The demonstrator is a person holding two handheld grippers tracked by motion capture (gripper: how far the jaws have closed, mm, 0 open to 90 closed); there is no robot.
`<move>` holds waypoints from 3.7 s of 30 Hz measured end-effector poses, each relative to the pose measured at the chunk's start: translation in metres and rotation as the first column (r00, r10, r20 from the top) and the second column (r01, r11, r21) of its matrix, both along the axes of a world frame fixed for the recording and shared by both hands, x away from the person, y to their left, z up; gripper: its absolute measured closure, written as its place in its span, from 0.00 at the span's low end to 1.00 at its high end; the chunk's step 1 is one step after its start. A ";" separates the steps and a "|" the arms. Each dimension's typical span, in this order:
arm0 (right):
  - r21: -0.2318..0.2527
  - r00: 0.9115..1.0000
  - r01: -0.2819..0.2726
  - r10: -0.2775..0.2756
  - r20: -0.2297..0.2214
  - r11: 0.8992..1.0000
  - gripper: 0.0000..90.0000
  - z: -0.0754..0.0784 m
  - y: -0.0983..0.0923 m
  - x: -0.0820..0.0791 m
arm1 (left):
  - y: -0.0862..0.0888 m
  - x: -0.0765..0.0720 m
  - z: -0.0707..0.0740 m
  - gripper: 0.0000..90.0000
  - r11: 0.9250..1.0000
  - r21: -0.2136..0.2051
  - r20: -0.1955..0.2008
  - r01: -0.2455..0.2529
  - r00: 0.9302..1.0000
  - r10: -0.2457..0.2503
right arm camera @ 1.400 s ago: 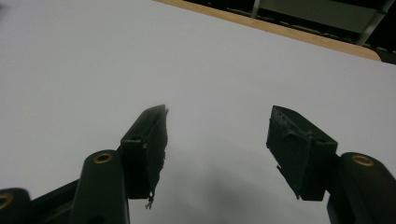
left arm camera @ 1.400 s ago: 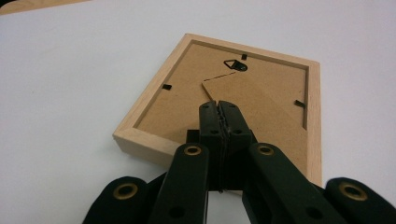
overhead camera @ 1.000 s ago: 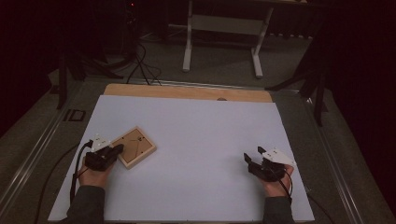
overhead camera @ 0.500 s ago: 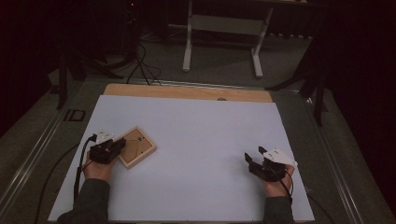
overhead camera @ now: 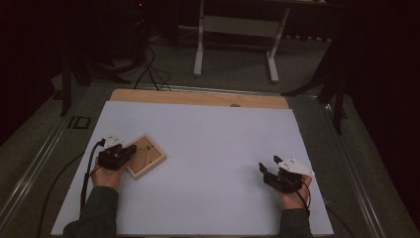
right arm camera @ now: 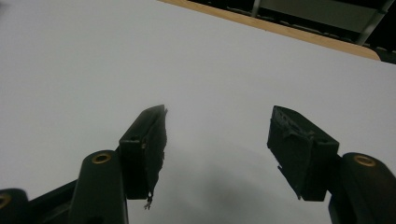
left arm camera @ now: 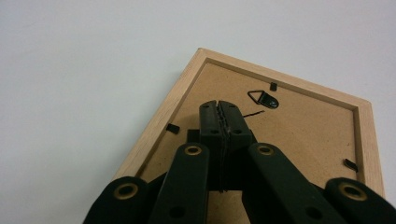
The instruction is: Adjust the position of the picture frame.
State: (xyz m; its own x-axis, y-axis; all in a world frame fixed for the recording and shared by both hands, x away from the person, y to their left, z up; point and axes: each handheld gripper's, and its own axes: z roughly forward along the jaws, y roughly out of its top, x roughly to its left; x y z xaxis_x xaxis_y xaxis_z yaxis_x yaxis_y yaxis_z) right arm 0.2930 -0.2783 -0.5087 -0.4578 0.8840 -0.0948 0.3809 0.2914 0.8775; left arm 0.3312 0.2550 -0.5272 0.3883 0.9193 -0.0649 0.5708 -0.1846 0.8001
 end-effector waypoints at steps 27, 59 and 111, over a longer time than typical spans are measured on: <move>0.001 1.000 -0.004 0.004 0.004 1.000 0.41 0.001 0.000 -0.001 | -0.044 0.010 0.000 0.99 0.994 0.007 0.008 0.112 0.994 -0.112; 0.000 1.000 -0.014 0.014 0.012 1.000 0.41 0.001 0.002 -0.002 | -0.126 0.016 0.000 1.00 0.966 -0.001 0.018 0.259 0.966 -0.259; -0.011 0.960 -0.245 0.241 -0.139 0.969 1.00 -0.016 0.117 0.015 | -0.108 -0.025 -0.005 0.99 0.966 -0.043 -0.011 0.255 0.967 -0.255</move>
